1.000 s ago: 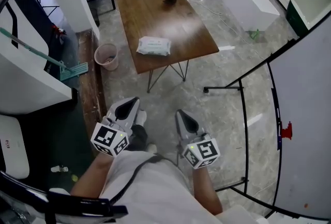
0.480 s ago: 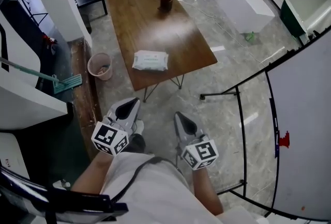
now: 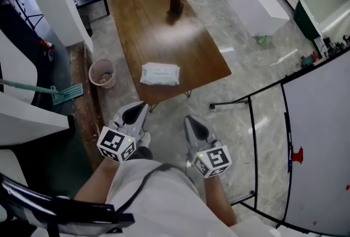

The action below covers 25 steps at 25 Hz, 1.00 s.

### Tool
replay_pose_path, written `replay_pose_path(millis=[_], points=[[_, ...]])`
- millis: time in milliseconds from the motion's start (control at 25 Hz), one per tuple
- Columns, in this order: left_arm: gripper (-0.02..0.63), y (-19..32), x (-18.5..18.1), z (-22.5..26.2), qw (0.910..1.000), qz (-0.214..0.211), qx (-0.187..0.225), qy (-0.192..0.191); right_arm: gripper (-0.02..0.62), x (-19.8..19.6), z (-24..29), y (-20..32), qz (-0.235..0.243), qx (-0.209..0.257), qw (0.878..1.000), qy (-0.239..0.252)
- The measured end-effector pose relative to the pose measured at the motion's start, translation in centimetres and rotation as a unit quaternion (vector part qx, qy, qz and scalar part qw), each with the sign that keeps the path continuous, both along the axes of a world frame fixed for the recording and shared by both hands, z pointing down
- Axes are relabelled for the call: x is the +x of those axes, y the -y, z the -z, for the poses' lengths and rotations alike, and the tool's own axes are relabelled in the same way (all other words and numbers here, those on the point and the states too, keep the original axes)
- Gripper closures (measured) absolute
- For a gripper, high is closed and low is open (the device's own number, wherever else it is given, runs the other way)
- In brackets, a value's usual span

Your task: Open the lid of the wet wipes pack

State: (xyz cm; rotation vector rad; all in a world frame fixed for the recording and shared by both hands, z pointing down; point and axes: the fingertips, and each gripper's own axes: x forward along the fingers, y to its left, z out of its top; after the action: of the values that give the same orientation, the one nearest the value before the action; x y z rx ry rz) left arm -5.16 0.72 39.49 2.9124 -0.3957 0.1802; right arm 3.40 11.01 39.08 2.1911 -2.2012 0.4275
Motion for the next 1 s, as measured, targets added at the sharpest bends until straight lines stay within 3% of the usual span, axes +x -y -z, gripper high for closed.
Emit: replay_pose_path(millis=[720, 1000], points=[[0.601, 9.1, 3.8, -1.3, 0.9987, -0.043, -0.023, 0.013, 0.586, 2.7, -0.5, 9.1, -0.033, -0.012, 0.999, 0.006], [0.601, 11.0, 4.2, -2.2, 0.9985, -0.043, -0.028, 0.018, 0.586, 2.7, -1.0, 11.7, -0.025, -0.016, 1.000, 0.007]])
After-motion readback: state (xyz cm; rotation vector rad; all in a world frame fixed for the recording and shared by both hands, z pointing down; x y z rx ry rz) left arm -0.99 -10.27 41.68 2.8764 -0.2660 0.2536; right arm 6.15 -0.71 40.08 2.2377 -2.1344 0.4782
